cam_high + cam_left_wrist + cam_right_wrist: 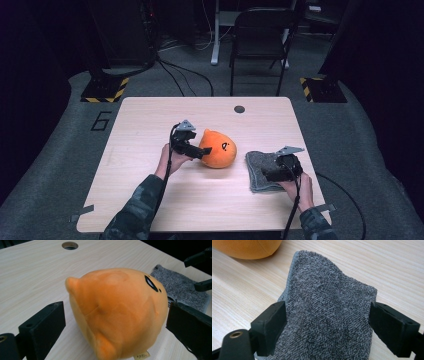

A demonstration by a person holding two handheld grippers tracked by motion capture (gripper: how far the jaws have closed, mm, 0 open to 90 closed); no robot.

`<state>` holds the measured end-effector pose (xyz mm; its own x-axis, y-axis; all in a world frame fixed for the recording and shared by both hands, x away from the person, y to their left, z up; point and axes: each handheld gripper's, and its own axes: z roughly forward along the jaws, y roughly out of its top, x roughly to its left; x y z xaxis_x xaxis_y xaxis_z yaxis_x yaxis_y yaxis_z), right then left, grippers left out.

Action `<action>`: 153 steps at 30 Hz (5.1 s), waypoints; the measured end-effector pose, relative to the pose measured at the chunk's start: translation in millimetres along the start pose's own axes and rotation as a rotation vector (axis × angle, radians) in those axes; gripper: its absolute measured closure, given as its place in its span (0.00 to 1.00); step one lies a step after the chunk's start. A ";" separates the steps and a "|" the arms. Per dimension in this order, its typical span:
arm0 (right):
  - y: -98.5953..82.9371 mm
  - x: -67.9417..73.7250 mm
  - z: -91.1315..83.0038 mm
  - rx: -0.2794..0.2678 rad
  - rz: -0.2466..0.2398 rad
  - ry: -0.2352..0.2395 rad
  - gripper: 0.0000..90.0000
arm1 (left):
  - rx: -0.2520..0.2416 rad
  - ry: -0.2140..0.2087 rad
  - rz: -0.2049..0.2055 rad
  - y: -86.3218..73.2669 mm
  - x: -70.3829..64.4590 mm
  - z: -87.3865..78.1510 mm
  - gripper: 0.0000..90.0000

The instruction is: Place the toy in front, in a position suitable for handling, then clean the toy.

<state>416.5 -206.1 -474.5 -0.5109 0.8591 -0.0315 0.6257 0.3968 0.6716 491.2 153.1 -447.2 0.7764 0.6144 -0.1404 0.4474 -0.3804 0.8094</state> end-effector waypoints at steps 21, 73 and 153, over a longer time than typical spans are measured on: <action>1.4 0.9 3.5 0.003 -0.003 -0.001 0.17 | 0.033 0.101 0.057 -7.0 -20.9 17.3 0.82; 1.2 -5.3 0.3 -0.001 0.022 -0.005 0.16 | -0.063 0.088 -0.027 -58.1 -46.8 -54.0 0.18; 111.0 93.1 -8.4 -0.182 -0.062 0.330 0.84 | -0.064 0.054 0.056 -67.4 -60.1 -29.7 0.88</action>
<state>433.4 -84.7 -396.6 -0.7250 0.6735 0.1440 0.4881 0.3550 0.7974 401.1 162.4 -476.3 0.7737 0.6303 -0.0641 0.3731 -0.3715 0.8502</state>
